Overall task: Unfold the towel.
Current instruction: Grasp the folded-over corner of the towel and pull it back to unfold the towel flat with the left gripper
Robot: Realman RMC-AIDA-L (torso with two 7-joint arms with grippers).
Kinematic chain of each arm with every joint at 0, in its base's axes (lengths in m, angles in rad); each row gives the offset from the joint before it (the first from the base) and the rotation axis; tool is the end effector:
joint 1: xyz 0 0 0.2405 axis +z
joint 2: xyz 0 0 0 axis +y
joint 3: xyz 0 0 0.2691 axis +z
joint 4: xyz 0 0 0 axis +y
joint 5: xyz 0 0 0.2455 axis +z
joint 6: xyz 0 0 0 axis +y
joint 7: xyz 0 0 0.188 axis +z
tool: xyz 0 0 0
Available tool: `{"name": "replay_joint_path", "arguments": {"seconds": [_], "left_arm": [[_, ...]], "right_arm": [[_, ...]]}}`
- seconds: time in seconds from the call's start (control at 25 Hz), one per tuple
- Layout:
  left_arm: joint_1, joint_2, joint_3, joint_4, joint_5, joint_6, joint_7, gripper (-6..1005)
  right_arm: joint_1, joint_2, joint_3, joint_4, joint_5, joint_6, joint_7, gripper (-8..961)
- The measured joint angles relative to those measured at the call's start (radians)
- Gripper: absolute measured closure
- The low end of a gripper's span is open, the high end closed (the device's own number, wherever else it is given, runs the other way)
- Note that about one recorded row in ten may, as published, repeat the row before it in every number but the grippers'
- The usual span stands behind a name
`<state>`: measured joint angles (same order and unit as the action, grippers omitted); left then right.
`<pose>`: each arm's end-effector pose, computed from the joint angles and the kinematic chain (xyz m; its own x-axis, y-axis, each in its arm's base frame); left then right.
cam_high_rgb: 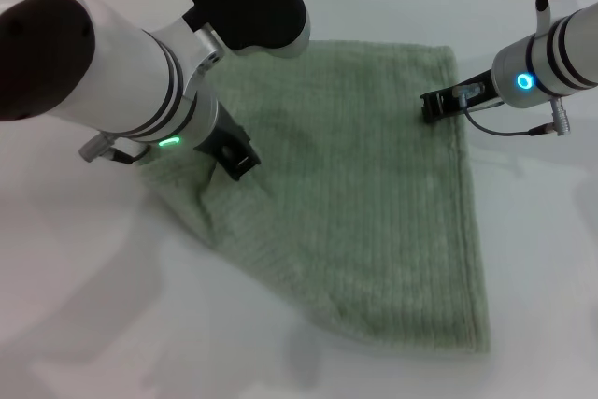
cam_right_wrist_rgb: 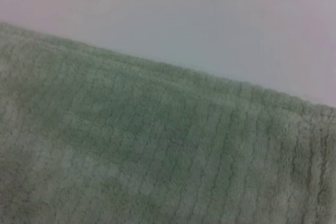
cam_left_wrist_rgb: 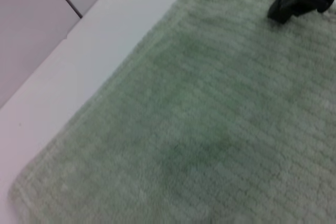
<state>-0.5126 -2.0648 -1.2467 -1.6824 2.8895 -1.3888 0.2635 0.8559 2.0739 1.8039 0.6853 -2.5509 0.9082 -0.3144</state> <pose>-0.1307 0.3805 -0.0787 0.8562 0.4400 -0.2709 0.1851 -0.7507 -0.6342 0.2319 0.4940 -0.1050 0.5238 -0.8329 -0.1789 -0.7635 -0.3659 -0.5322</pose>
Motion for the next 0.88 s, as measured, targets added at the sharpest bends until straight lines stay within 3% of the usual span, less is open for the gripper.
{"name": "replay_joint_path", "arguments": {"seconds": [0.36, 0.88], "left_arm": [[0.004, 0.003, -0.076, 0.0, 0.001, -0.027, -0.04, 974], [0.009, 0.004, -0.076, -0.007, 0.0, -0.095, -0.052, 971]], "right_arm": [[0.0, 0.0, 0.0, 0.0, 0.0, 0.001, 0.0, 953], [0.0, 0.0, 0.0, 0.003, 0.0, 0.001, 0.0, 954]]}}
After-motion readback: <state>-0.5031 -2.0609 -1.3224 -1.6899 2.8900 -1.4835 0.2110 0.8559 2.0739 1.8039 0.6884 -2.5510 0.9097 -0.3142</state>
